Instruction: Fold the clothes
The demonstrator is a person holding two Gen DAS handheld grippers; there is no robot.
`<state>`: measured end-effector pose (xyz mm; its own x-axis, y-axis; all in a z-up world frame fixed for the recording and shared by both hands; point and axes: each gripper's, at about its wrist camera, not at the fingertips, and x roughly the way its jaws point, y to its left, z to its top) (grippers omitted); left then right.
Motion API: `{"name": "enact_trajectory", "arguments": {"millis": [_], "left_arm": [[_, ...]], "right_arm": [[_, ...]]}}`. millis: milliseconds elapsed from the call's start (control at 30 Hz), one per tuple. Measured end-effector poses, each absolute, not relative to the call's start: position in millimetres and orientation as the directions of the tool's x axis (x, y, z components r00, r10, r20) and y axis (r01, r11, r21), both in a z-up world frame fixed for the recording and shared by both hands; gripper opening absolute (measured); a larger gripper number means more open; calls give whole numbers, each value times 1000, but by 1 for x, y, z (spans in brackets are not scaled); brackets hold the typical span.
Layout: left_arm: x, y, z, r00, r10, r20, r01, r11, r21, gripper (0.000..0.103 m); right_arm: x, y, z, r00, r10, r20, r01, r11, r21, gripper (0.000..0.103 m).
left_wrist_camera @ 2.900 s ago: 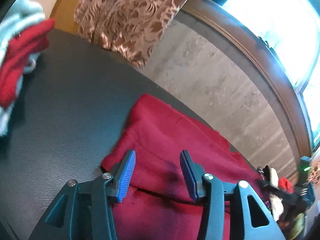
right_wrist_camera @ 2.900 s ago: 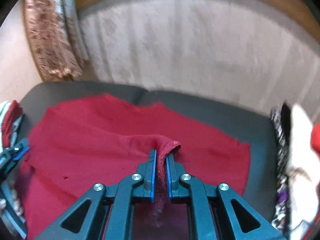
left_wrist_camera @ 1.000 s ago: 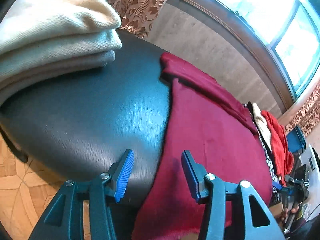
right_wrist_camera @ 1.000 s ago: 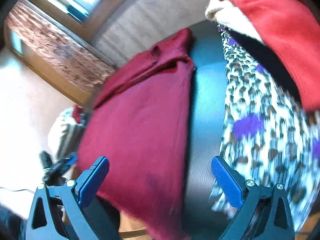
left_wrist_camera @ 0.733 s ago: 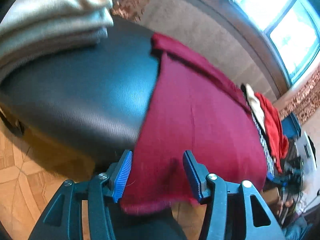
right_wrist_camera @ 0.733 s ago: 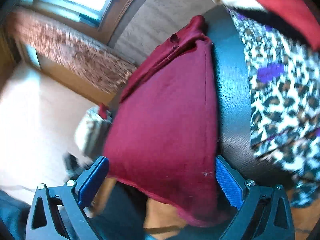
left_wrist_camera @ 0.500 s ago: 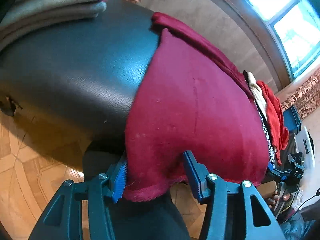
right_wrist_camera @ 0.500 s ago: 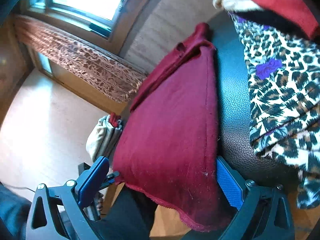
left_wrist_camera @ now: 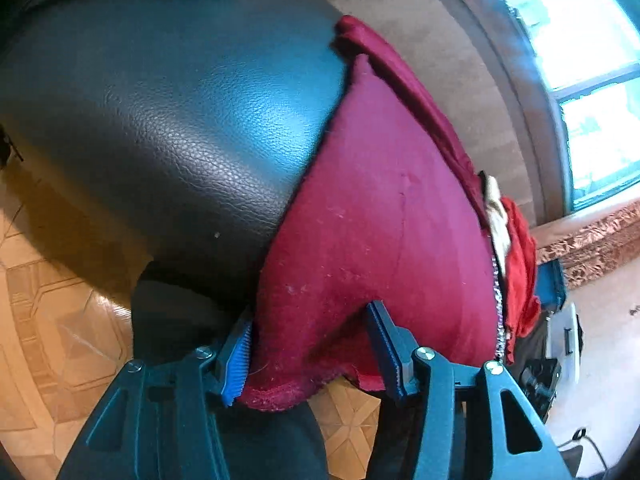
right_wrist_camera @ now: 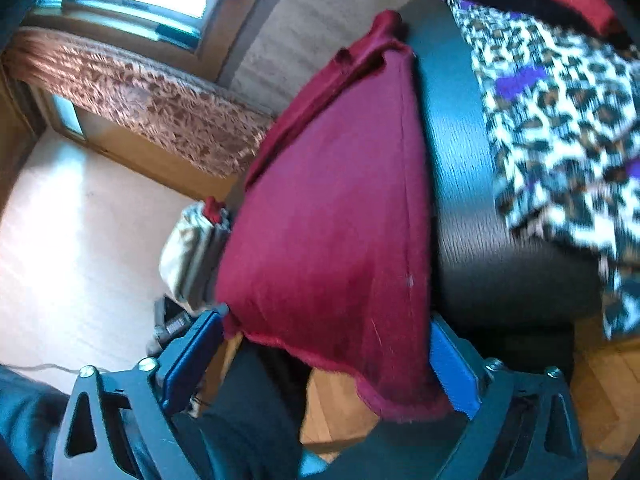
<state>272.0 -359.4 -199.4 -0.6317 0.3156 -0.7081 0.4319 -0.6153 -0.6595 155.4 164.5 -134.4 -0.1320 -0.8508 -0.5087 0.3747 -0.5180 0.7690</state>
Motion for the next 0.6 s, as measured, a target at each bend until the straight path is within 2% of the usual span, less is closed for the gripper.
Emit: {"name": "enact_trajectory", "arguments": {"millis": [33, 100, 133, 167, 200, 233, 267, 300, 367, 500, 600], "left_arm": [[270, -359, -199, -624, 319, -713, 434, -617, -656, 53], [267, -358, -198, -614, 321, -721, 437, -622, -650, 53], [266, -357, -198, -611, 322, -723, 437, -624, -647, 52], [266, -356, -197, -607, 324, -725, 435, -627, -646, 49], [266, -355, -196, -607, 330, -723, 423, -637, -645, 46], [266, -353, -195, -606, 335, -722, 410, -646, -644, 38], [267, -352, -193, -605, 340, -720, 397, -655, -643, 22], [267, -350, -191, -606, 348, -716, 383, -661, -646, 13], [269, -350, -182, -630, 390, -671, 334, -644, -688, 12], [267, -349, -151, -692, 489, -531, 183, -593, -784, 11], [261, -347, -128, -717, 519, -465, 102, -582, -807, 11]], "right_arm": [[157, 164, -139, -124, -840, -528, 370, -532, 761, 87], [158, 163, -150, -112, -813, -571, 357, -570, 740, 63], [156, 164, -155, -118, -800, -588, 341, -589, 733, 41], [154, 165, -159, -123, -787, -604, 326, -607, 725, 23], [153, 166, -163, -126, -777, -617, 314, -622, 718, 19], [153, 166, -163, -124, -774, -621, 311, -625, 716, 19], [153, 165, -162, -120, -770, -626, 314, -628, 712, 17], [153, 162, -159, -111, -768, -630, 330, -627, 706, 16], [153, 158, -147, -94, -783, -615, 360, -603, 712, 14], [152, 150, -117, -80, -863, -499, 410, -485, 773, 14], [145, 140, -102, -79, -901, -427, 427, -417, 802, 14]]}}
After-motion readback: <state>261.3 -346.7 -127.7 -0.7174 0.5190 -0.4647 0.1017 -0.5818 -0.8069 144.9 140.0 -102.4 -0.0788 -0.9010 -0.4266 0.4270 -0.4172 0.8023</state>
